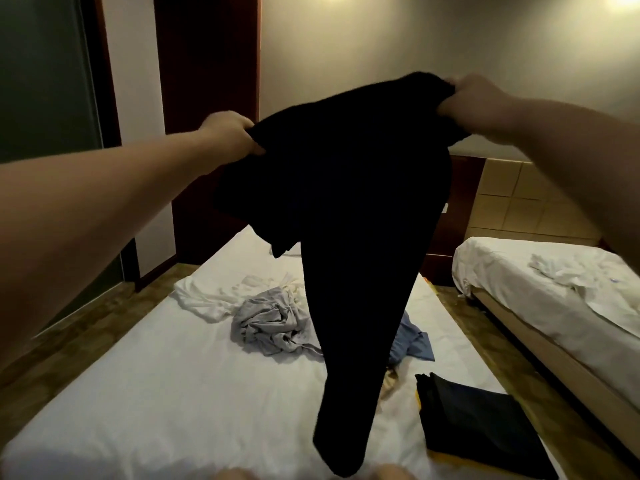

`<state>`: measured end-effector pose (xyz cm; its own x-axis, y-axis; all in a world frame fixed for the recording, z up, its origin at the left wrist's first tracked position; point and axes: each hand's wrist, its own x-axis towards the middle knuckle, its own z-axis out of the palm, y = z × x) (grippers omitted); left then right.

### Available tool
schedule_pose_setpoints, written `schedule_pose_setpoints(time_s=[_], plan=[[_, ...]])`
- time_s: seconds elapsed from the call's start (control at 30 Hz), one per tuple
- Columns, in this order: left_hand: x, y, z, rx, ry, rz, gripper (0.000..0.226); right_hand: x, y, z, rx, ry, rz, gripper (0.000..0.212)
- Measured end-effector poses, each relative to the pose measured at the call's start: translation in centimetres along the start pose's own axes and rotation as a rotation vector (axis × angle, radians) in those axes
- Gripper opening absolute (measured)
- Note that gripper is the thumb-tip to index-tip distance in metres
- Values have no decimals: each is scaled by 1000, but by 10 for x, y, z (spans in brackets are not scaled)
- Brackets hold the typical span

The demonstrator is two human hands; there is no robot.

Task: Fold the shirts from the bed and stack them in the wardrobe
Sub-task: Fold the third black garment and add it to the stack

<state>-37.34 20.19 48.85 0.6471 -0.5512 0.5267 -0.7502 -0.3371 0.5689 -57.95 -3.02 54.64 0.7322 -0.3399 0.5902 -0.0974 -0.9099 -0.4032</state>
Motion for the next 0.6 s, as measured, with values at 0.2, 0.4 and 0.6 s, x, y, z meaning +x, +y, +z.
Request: schedule_pose_setpoints(time_s=[0.2,0.4,0.6], plan=[[-4,3,0,10,-22,-9,28,-17,2,-10,-40,-131,9,25],[-8,4,-35,-347,-413,-153,12,-32,-12,-30,36,-241,32,23],[0,-10,-17,-422,-354,-222,12,-18,3,-2,32,-100,27,31]])
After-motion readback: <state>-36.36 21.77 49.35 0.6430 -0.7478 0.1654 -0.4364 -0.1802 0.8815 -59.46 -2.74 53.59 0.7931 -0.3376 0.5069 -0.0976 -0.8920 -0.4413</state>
